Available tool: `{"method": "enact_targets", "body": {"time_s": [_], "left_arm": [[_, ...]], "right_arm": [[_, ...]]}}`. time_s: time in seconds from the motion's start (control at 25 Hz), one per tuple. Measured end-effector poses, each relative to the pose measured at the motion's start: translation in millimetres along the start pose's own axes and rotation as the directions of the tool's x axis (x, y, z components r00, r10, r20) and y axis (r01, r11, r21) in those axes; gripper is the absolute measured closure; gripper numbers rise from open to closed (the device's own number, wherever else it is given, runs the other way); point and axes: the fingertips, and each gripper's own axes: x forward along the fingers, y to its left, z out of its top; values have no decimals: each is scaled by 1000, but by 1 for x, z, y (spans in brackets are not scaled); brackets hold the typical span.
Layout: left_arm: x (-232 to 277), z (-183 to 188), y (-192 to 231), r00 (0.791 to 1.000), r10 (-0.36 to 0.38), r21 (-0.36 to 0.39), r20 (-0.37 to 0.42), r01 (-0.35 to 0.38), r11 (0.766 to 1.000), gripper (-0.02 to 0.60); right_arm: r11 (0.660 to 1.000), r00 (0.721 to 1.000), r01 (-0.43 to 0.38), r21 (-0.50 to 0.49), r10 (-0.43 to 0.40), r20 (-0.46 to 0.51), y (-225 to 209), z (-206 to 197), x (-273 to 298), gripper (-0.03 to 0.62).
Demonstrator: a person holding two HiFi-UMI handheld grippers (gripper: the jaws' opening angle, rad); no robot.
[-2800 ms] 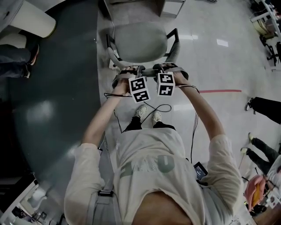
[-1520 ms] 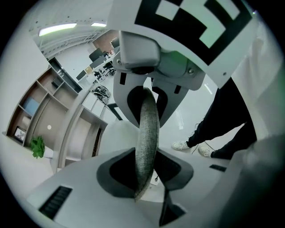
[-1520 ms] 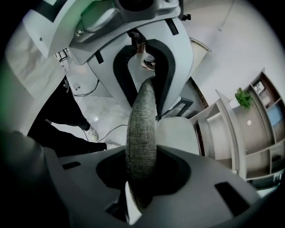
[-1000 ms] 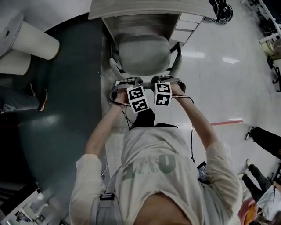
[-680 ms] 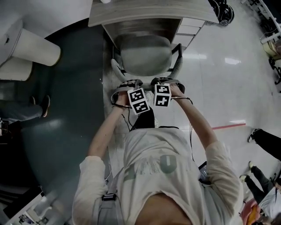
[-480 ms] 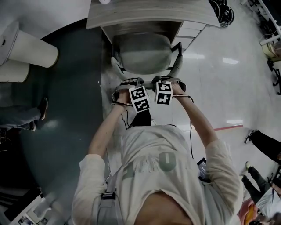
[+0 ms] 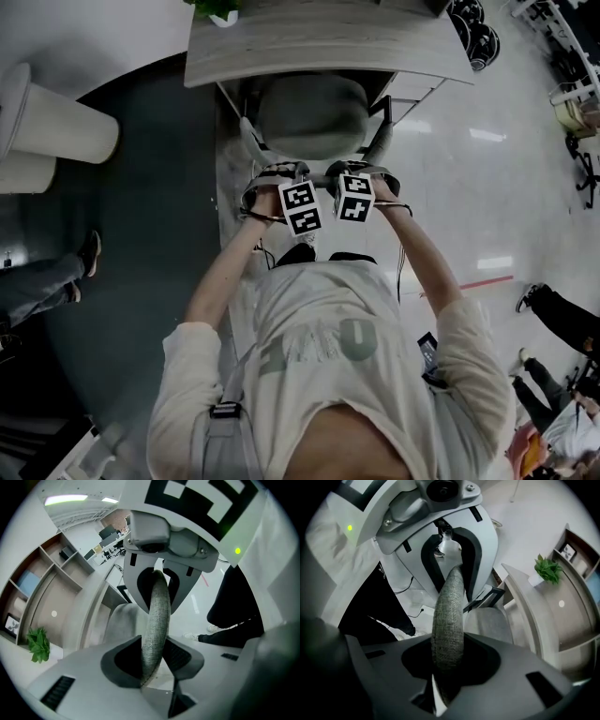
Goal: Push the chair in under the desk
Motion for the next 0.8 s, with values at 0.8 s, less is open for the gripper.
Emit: {"method": "enact_targets", "body": {"time_s": [0.8], "left_arm": [[42, 32, 75, 1000, 18, -65, -15, -19, 998, 443]], "right_arm": [[997, 998, -51, -58, 49, -42, -82, -44, 11, 494]]}}
